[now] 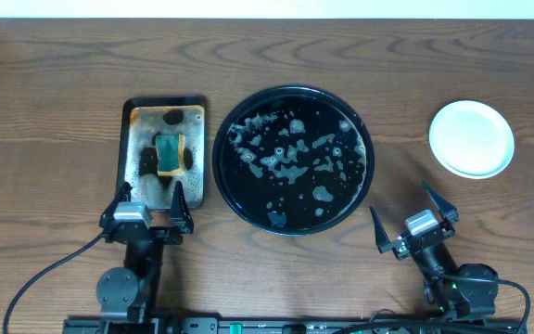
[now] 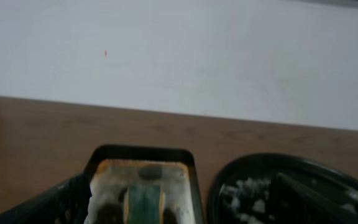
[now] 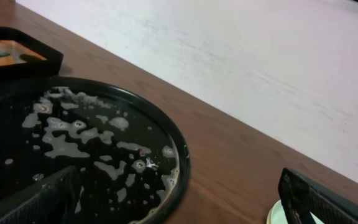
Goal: Clean dirty plates on tray and stack at the side
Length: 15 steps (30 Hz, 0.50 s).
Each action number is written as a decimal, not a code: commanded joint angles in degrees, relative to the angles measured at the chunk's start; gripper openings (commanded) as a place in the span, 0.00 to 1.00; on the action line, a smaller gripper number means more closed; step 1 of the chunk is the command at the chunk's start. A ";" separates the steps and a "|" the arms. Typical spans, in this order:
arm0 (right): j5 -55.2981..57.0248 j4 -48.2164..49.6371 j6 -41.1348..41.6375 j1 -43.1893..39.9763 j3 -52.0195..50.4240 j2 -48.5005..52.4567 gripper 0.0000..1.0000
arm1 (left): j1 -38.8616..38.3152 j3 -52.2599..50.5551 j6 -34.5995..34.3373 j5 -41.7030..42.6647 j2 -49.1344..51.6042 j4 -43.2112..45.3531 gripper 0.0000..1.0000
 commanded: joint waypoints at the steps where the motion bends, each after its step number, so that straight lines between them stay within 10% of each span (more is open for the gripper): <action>1: -0.04 0.02 1.03 -0.37 -0.26 -0.24 0.99 | -0.24 -2.95 -1.16 -0.46 -0.50 1.33 0.93; 15: -0.02 0.02 1.01 -0.37 -0.26 -0.24 0.99 | -0.98 -5.07 -1.11 -0.68 -0.50 -1.16 0.93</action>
